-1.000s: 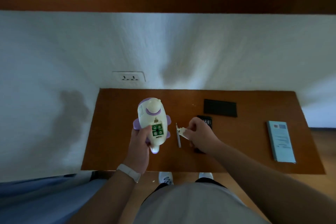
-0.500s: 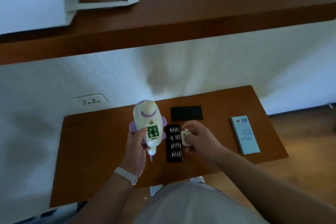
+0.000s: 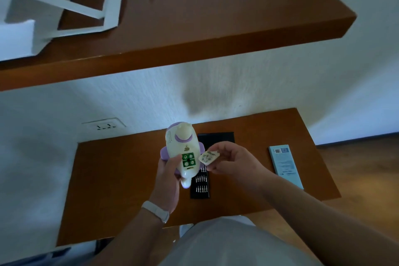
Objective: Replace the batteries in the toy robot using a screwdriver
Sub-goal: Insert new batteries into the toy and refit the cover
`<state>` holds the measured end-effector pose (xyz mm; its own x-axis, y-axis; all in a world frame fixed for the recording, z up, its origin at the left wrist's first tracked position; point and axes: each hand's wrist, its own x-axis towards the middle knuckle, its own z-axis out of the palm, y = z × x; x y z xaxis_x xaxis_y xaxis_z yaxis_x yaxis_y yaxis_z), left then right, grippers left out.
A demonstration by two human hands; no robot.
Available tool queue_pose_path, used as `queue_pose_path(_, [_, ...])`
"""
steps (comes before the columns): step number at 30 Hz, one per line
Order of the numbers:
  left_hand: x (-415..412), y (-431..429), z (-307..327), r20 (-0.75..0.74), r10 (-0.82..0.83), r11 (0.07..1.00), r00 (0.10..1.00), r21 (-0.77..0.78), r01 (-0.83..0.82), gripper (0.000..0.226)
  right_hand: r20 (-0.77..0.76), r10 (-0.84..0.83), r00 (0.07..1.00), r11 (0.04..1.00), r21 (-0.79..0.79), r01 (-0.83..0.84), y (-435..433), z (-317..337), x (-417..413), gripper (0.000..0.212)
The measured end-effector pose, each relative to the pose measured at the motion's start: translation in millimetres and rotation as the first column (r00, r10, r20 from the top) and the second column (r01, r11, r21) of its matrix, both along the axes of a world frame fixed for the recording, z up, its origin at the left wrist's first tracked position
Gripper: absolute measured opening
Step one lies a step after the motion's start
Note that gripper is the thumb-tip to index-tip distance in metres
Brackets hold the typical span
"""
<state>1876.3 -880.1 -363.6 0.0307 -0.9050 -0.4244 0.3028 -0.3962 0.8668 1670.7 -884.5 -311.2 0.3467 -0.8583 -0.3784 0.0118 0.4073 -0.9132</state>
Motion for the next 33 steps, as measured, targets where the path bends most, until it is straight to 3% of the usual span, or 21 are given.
queue_pose_path(5, [-12.2, 2.1, -0.7, 0.005, 0.018, 1.000, 1.000, 0.021, -0.018, 0.057, -0.088, 0.041, 0.995, 0.995, -0.087, -0.048, -2.5, 4.1, -4.6, 0.015])
queue_pose_path(11, [-20.1, -1.6, 5.2, 0.008, -0.035, 0.999, 0.999, 0.021, 0.034, 0.059, -0.311, 0.079, 0.947, 0.973, -0.181, -0.141, -6.8, 4.3, -18.5, 0.007])
queue_pose_path(15, [-22.3, -4.9, 10.2, 0.010, -0.065, 0.998, 0.998, 0.002, 0.065, 0.057, -0.235, 0.104, 0.966, 0.981, -0.134, -0.138, -16.4, 12.3, -25.1, 0.009])
queue_pose_path(23, [-27.6, -7.4, 26.1, 0.017, -0.113, 0.992, 0.994, -0.051, 0.113, 0.042, -0.496, 0.217, 0.841, 0.888, -0.259, -0.381, -46.4, 41.6, -22.4, 0.018])
queue_pose_path(26, [-27.8, -6.7, 33.1, 0.027, -0.147, 0.988, 0.989, -0.048, 0.148, 0.046, -0.602, 0.254, 0.757, 0.826, -0.272, -0.493, -52.5, 45.8, -17.7, 0.021])
queue_pose_path(33, [-22.1, -4.3, 37.0, 0.062, -0.139, 0.990, 0.988, -0.029, 0.141, 0.052, -0.641, 0.233, 0.732, 0.783, -0.323, -0.532, -55.7, 48.2, -10.7, 0.008])
